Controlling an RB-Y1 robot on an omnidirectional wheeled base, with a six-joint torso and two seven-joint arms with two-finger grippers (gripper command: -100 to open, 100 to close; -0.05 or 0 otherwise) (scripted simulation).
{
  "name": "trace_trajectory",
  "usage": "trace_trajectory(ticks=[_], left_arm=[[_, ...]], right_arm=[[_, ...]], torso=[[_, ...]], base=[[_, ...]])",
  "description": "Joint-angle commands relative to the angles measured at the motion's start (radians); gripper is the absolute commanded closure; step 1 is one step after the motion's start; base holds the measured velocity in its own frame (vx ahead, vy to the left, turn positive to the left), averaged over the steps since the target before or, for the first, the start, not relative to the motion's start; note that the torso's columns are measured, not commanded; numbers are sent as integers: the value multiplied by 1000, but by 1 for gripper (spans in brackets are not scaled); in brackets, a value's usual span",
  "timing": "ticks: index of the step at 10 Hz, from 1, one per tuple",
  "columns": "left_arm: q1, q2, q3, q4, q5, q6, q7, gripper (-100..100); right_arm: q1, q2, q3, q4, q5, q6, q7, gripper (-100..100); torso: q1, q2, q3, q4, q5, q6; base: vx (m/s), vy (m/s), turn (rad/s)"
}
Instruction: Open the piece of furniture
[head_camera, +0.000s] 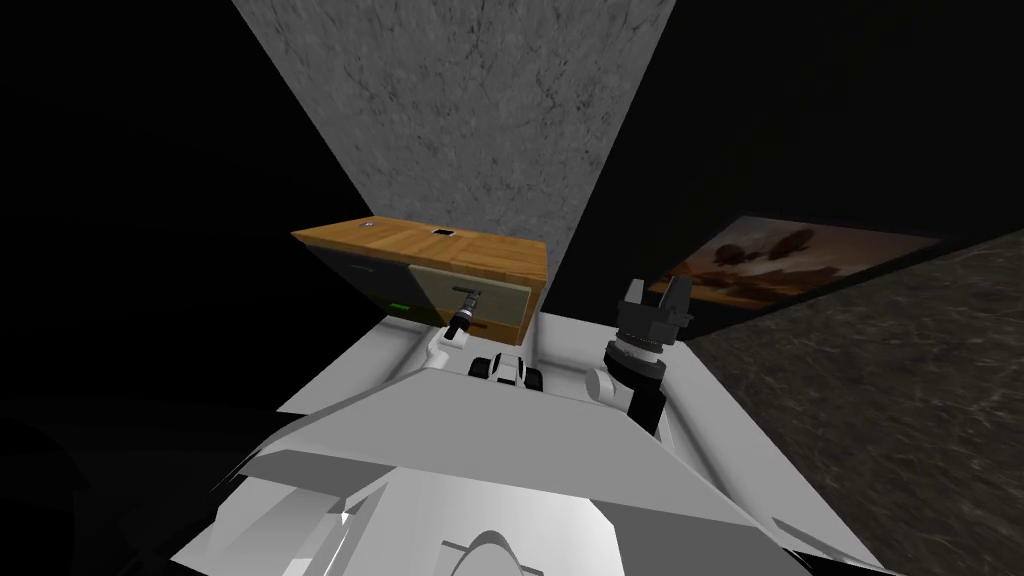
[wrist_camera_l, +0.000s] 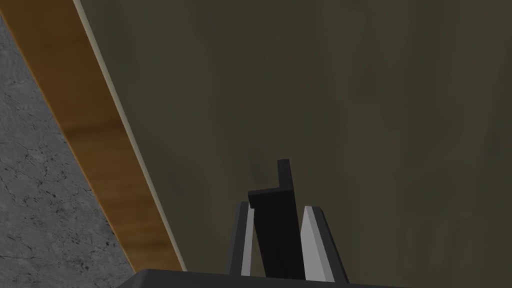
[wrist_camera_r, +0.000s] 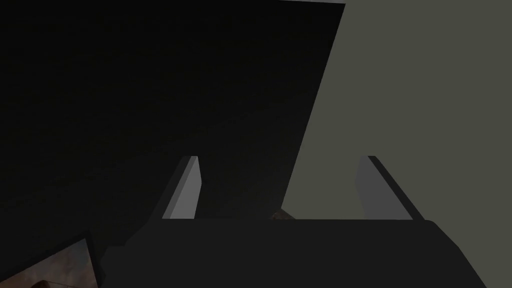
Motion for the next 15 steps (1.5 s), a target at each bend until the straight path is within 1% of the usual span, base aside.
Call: trace_trajectory(ticks=[1, 6, 7, 8, 10, 11, 12, 15], left_arm=[[50, 12, -47, -54, -5, -7, 10, 100], [143, 28, -135, -141, -15, -17, 27, 100], [132, 27, -123, -129, -14, -18, 24, 100], [141, 32, -134, -157, -15, -2, 31, 100], [148, 38, -143, -182, -17, 14, 36, 100], [147, 37, -139, -173, -16, 9, 34, 100], [162, 41, -147, -188, -17, 15, 38, 100], [184, 49, -161, -222, -20, 17, 43, 100]], right_arm=[[0, 0, 0, 0, 0, 0, 0, 0], [0, 0, 0, 0, 0, 0, 0, 0], [0, 0, 0, 0, 0, 0, 0, 0], [0, 0, 0, 0, 0, 0, 0, 0], [-1, 0, 0, 0, 0, 0, 0, 0], [-1, 0, 0, 0, 0, 0, 0, 0], [-1, 0, 0, 0, 0, 0, 0, 0], [-1, 0, 0, 0, 0, 0, 0, 0]], torso=[[0, 1, 1, -1, 0, 0], [1, 2, 1, -2, 2, 1], [1, 2, 1, -2, 2, 2], [1, 2, 2, -2, 2, 2], [2, 12, 7, 0, 2, 1], [0, 9, 6, 1, 1, 2], [-2, 1, 1, 1, 0, 1], [-1, 9, 6, 1, 1, 2]], base=[[67, -6, 130], [56, -7, 139], [24, -3, 24], [-93, 22, -3], [-188, 33, -3], [-84, 8, 1], [-137, 10, 19], [-235, 37, 21]])
